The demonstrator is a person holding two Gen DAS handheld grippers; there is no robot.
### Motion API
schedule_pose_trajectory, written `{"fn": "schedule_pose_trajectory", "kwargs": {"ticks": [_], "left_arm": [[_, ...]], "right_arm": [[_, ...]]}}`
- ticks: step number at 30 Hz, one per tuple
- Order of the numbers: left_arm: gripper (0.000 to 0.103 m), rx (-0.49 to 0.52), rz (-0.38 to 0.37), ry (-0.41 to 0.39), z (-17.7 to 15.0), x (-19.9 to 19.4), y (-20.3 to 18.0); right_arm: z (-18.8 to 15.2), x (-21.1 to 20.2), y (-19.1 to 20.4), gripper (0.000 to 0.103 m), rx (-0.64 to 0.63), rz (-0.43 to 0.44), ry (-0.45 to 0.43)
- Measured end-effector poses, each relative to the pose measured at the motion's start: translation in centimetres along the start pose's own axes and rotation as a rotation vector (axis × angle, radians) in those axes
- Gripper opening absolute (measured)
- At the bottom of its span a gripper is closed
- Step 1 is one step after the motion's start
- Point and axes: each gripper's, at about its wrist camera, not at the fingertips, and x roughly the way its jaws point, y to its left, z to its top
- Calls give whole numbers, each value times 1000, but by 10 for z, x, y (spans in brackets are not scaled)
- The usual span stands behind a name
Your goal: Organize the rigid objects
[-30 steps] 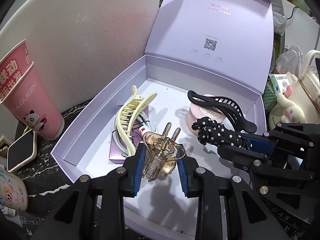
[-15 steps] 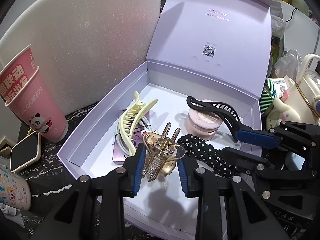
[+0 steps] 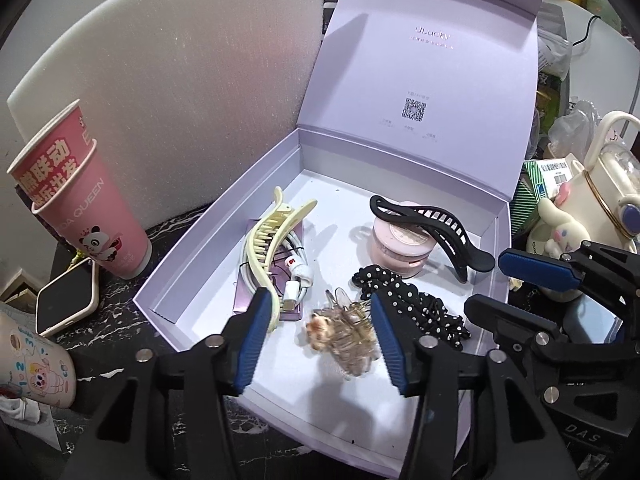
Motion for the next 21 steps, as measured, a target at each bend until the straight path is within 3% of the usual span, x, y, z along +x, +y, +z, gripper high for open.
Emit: {"fn": "schedule_pose_trajectory", "kwargs": {"ticks": [9,15,16,19,21], "left_arm": [[57,-1,5,-28,-2,-19,-3],[57,-6,7,-49,-5,-35,-4],[59,-8,11,-51,-5,-38,-4],[85,-19,13,-105,-9,-49,-2],[91,-24,16,-124,-11,-56,-2]], "right_arm": [[-5,-19,2,42,-8,-15,-23],[-5,-33,6,48,-13,-16,-51],[-5,-36,7,51,-13,-17,-56],[-6,-46,9,58,-14,-16,-76],[-6,-52,11,64,-12,-19,-86]]}}
